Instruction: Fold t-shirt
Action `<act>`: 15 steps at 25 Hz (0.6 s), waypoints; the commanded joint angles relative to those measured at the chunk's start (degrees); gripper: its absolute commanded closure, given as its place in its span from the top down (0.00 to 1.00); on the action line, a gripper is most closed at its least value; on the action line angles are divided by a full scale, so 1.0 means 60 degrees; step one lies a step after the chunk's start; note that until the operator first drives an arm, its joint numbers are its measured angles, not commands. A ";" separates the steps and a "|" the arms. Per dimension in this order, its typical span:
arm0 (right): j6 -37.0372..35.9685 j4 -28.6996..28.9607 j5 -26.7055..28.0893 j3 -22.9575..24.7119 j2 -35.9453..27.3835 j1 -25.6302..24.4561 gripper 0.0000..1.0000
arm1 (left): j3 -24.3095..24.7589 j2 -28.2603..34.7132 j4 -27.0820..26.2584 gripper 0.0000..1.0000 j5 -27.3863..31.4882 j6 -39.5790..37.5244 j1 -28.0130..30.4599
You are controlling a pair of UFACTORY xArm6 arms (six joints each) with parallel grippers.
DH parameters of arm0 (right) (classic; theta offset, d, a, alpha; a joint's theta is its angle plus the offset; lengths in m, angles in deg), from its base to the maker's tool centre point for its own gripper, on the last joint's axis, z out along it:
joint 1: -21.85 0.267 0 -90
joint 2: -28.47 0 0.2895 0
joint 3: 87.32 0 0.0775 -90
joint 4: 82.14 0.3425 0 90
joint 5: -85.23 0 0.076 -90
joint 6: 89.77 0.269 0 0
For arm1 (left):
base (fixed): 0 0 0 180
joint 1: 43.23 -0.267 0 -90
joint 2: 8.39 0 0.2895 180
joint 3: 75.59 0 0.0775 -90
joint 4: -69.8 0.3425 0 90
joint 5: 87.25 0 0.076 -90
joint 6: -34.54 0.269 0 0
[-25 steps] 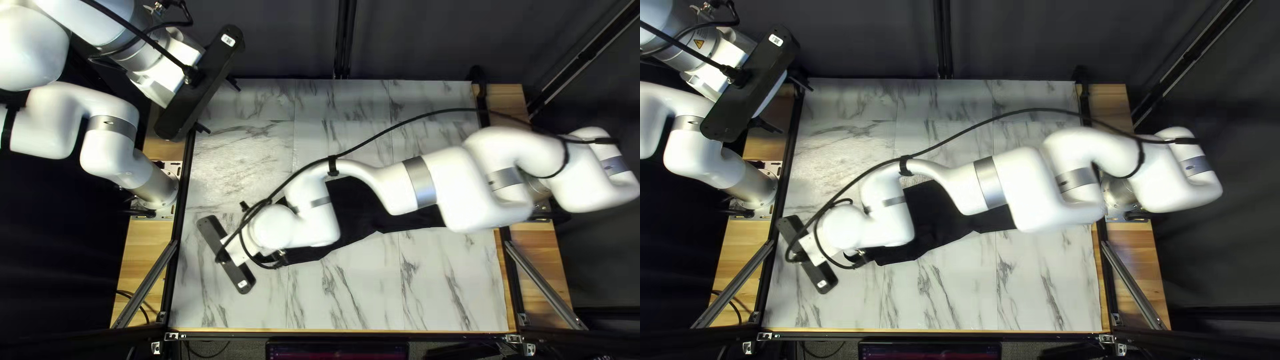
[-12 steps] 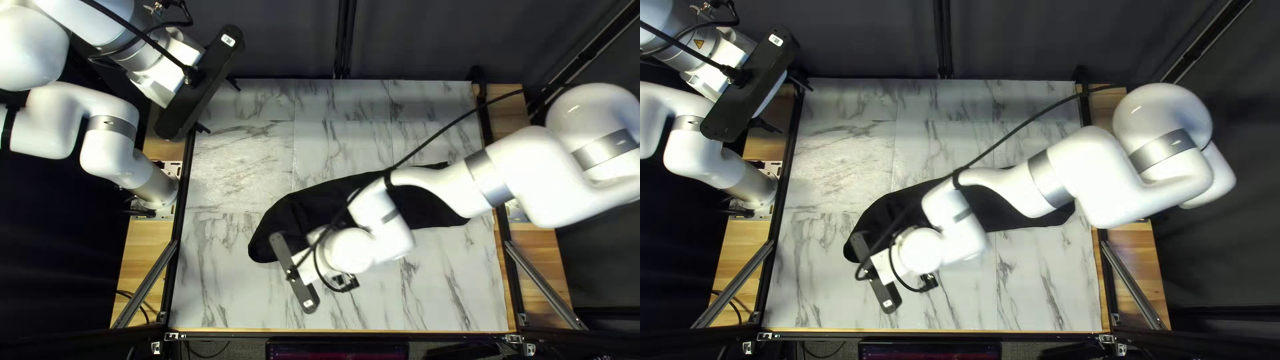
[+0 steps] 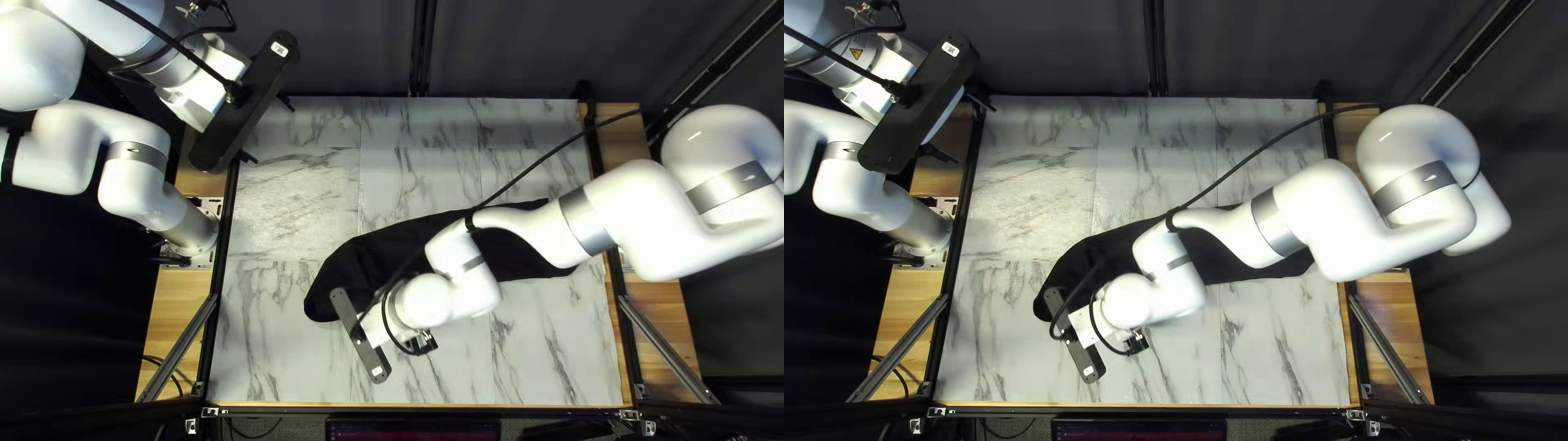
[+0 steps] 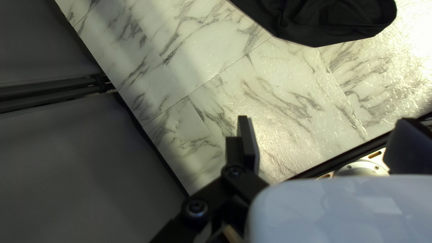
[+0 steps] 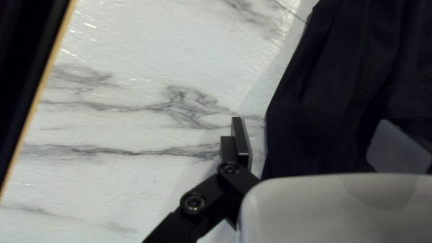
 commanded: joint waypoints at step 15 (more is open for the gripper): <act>-0.0449 0.0201 0.0819 -0.1783 0.0921 0.0083 0.00 | 0.0000 0.0000 0.0000 1.00 0.0000 0.0000 0.0000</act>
